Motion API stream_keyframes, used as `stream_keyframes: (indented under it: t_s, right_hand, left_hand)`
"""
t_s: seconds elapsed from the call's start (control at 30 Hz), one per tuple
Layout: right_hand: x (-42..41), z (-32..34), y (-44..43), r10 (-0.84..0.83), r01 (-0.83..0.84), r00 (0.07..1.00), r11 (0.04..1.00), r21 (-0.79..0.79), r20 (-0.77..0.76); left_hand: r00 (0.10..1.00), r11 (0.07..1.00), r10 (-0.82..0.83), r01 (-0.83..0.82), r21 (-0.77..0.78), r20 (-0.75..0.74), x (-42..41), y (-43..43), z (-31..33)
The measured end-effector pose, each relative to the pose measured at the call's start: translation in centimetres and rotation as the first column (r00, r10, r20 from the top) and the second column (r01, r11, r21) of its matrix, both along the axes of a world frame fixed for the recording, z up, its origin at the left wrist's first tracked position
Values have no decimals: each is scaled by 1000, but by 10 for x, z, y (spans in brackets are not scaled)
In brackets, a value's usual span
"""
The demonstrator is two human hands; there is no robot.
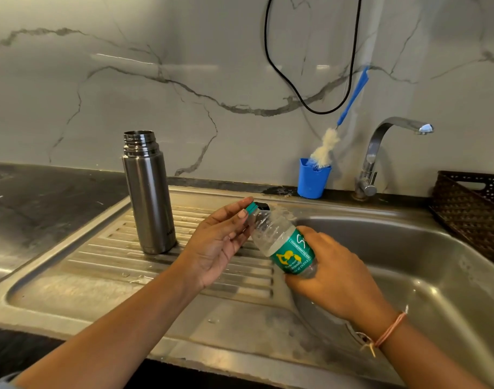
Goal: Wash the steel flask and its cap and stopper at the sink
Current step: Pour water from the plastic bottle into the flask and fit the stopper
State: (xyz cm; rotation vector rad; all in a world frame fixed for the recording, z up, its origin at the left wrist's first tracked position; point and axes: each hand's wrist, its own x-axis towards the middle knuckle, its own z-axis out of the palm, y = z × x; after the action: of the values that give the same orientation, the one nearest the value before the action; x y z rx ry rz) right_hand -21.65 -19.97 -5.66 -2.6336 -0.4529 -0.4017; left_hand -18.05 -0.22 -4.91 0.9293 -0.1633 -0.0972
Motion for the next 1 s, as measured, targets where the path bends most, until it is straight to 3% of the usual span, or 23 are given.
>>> stream_keyframes:
  t_s: [0.1, 0.23, 0.27, 0.3, 0.37, 0.43, 0.47, 0.53, 0.57, 0.63, 0.7, 0.77, 0.87, 1.0]
  right_hand:
    - [4, -2, -4, 8, -4, 1000, 992, 128, -30]
    - [5, -4, -5, -7, 2, 1000, 983, 183, 24]
    - [5, -3, -6, 14, -17, 1000, 964, 267, 14]
    - [6, -1, -9, 64, -48, 998, 915, 400, -27]
    - [8, 3, -19, 266, -104, 954, 725, 681, -137]
    - [8, 7, -29, 452, -103, 868, 570, 815, -207]
    - [9, 8, -33, 469, -96, 856, 558, 824, -217]
    - [8, 8, -33, 346, -65, 917, 618, 784, -196]
    - [8, 8, -32, 193, -37, 970, 710, 703, -145]
    - [4, 12, -26, -115, 99, 993, 943, 318, 32]
    - [0, 16, -19, -209, 212, 964, 977, -4, 165]
    - [-1, 19, -19, -179, 184, 970, 983, -17, 163]
    - [4, 20, -30, 11, -6, 1000, 971, 239, -21]
    - [13, 15, -43, 137, -60, 980, 896, 440, -146]
  left_hand:
    - [999, 999, 13, -15, 34, 36, 2, -12, 5]
    - [993, 994, 102, -105, 41, 60, 9, -35, 19]
    - [991, 993, 105, -109, 39, 86, 12, -39, 24]
    - [989, 995, 87, -92, 35, 117, 15, -43, 30]
    - [985, 999, 15, -21, 32, 173, 18, -48, 41]
    - [973, 997, -68, 59, 50, 220, 20, -52, 50]
    - [966, 994, -105, 94, 57, 237, 22, -54, 52]
    - [961, 990, -135, 120, 75, 241, 25, -58, 55]
    - [966, 989, -133, 113, 99, 223, 27, -62, 55]
    - [985, 974, -104, 73, 214, 139, 28, -73, 54]
    - [997, 946, -52, 31, 323, 56, 29, -84, 54]
    - [999, 951, -32, 26, 308, 15, 30, -86, 57]
    - [994, 954, -91, 68, 292, 68, 31, -82, 59]
    - [968, 934, -210, 156, 323, 140, 31, -81, 56]
